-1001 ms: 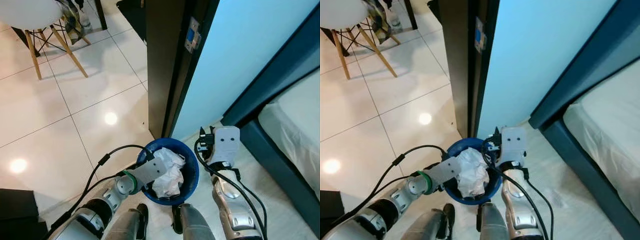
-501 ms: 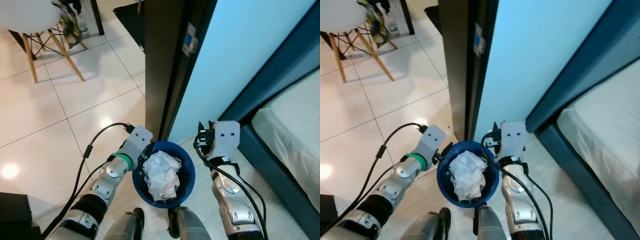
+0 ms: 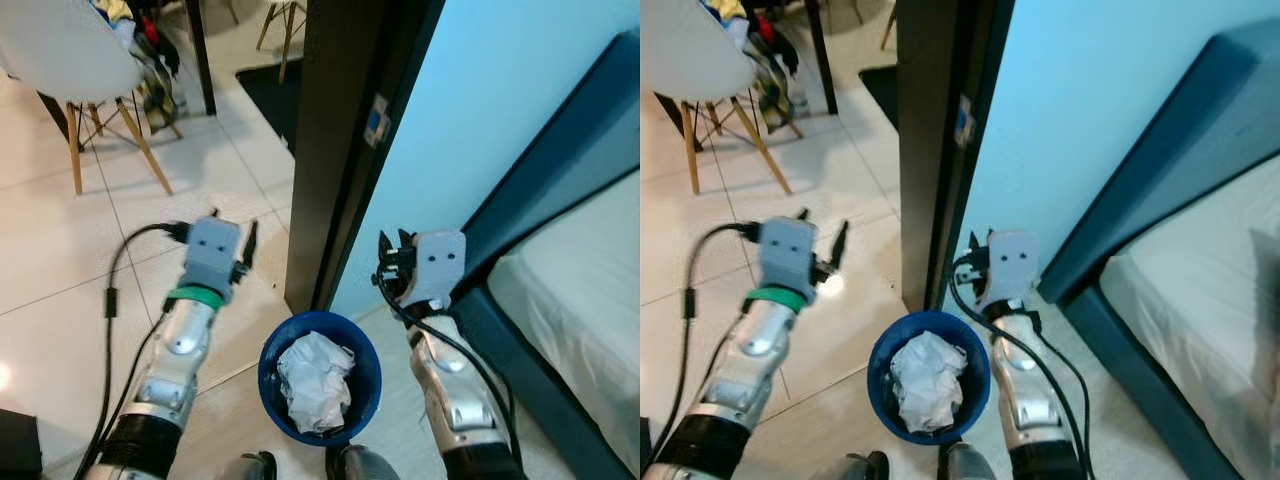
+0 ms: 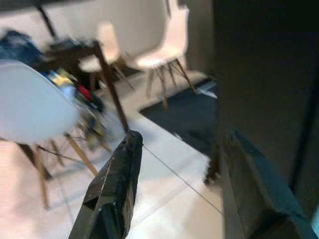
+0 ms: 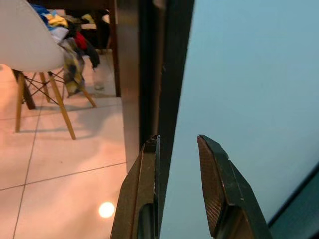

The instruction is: Clean up the room

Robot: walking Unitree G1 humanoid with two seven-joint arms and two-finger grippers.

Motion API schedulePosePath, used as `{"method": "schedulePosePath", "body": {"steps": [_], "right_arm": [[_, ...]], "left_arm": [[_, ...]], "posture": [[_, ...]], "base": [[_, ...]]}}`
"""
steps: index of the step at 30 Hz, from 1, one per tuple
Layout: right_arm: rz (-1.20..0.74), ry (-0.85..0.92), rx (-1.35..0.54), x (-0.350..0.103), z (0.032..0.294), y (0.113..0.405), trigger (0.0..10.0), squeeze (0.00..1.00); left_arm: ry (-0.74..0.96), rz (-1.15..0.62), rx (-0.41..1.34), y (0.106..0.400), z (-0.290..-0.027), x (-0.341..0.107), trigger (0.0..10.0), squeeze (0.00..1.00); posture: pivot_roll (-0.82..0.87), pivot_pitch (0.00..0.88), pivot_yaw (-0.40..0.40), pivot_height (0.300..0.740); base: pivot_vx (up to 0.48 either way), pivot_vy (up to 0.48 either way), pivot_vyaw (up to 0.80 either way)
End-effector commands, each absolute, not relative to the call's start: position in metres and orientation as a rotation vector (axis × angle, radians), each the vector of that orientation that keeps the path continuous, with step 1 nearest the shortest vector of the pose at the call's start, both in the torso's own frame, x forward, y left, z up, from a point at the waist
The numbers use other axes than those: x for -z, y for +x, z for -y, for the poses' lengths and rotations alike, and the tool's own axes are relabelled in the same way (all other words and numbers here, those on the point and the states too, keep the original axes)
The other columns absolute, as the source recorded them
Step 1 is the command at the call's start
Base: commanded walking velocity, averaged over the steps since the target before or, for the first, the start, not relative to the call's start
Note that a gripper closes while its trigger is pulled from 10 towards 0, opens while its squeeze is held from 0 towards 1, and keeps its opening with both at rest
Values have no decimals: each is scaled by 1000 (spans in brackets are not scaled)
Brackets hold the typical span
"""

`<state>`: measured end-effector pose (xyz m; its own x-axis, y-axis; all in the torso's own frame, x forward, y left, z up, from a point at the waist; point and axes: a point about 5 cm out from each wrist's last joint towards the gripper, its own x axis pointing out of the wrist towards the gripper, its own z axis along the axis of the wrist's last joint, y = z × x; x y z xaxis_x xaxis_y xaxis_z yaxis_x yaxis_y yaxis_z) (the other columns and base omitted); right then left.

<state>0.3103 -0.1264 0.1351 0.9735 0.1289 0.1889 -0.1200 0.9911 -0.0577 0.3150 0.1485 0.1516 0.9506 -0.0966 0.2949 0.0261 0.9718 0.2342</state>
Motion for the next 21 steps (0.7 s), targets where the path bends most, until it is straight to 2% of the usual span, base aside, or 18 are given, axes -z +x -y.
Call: {"method": "schedulePosePath", "body": {"steps": [1,21], "right_arm": [[160,-39,-125,-125,128,309,10000,0],[161,-30,-120,-122,125,312,10000,0]], "left_arm": [[232,269,63,310,-150,-143,10000,0],[222,235,63,304,-146,-147,10000,0]], "posture": [[-2,56,16,740],[-3,46,35,740]], "base": [[-382,0,0],[-407,0,0]]}}
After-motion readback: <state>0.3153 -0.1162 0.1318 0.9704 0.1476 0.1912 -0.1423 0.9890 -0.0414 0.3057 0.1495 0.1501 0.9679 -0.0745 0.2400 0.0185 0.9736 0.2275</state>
